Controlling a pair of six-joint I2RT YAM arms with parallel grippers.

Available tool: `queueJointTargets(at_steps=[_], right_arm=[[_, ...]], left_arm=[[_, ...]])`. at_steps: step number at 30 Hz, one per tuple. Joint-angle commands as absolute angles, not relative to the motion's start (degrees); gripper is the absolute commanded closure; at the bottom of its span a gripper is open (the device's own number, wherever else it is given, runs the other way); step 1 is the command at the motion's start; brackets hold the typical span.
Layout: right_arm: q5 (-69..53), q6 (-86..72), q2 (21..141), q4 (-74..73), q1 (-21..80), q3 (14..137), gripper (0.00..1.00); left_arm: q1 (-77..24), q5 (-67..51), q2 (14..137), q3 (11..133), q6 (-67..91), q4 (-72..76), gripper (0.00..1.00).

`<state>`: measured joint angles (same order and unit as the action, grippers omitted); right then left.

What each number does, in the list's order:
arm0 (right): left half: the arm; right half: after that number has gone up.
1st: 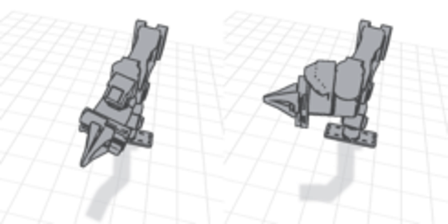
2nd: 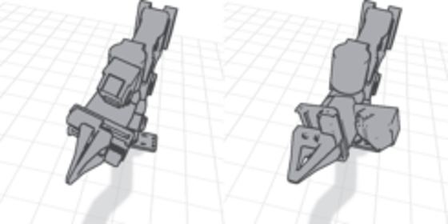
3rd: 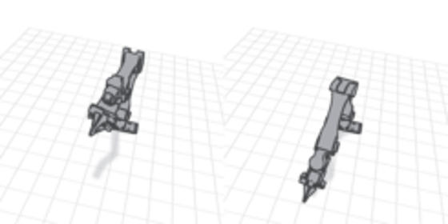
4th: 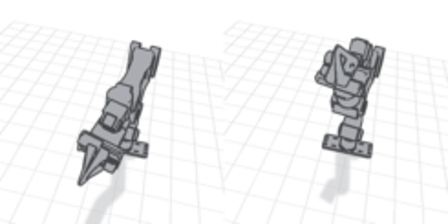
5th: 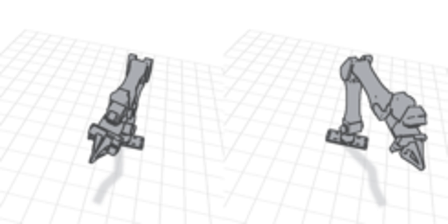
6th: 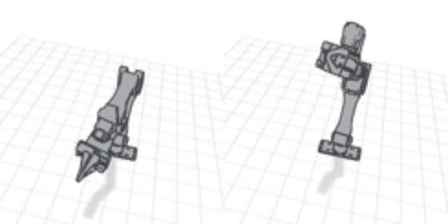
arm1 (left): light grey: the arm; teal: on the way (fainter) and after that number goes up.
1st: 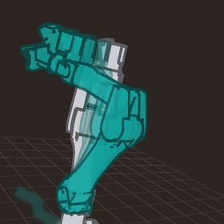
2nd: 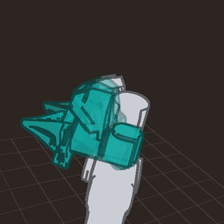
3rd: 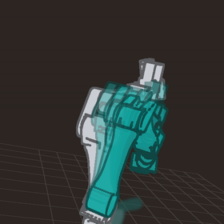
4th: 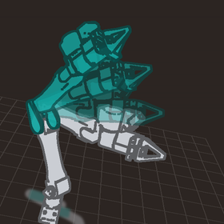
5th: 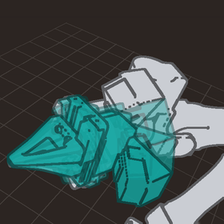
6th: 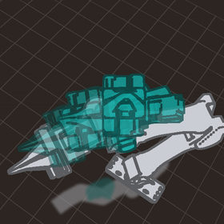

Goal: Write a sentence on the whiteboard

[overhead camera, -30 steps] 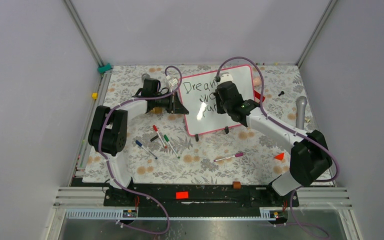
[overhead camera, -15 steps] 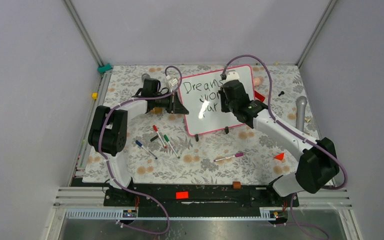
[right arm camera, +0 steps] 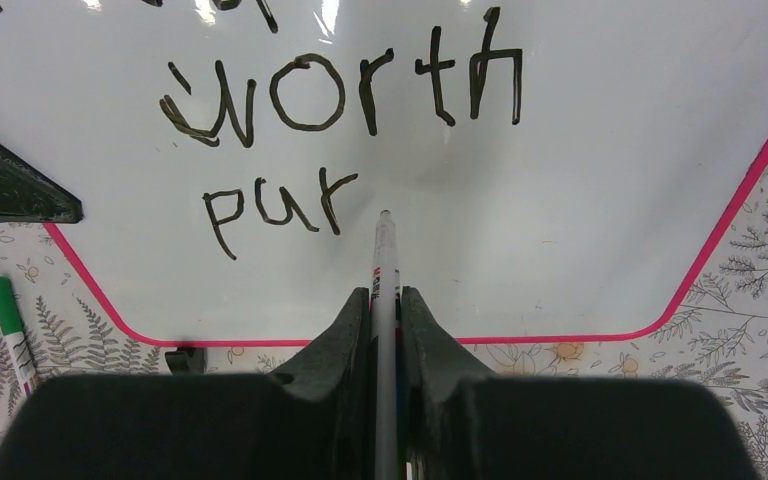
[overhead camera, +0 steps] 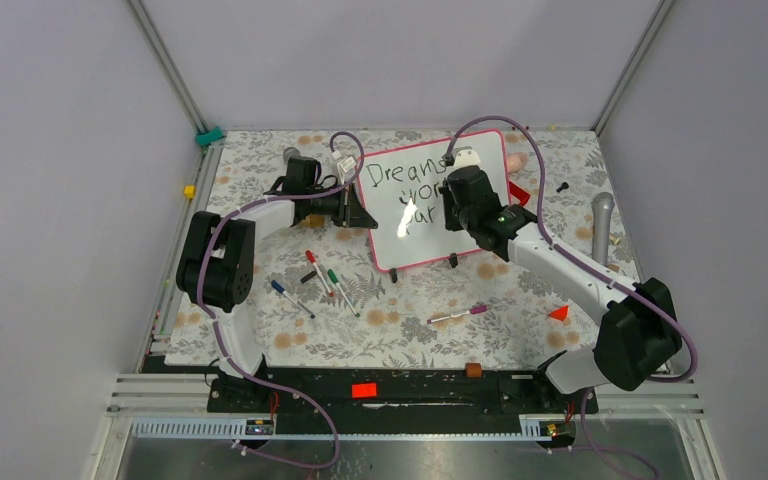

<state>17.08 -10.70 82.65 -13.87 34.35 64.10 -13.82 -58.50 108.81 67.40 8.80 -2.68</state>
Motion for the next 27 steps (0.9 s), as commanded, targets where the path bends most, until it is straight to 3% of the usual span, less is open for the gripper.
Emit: queueJointTargets(at_steps=[1,27], right_arm=[[17.6,-10.2,82.4,-12.1,34.1,64.8,1.0],[18.3,-10.1,82.5,-11.4,34.1,64.3,1.0]], left_arm=[[-16.0,-43.8,114.1,64.7,3.4,-11.3,1.0],[-16.0,-43.9,114.2,64.7,3.3,-11.3,1.0]])
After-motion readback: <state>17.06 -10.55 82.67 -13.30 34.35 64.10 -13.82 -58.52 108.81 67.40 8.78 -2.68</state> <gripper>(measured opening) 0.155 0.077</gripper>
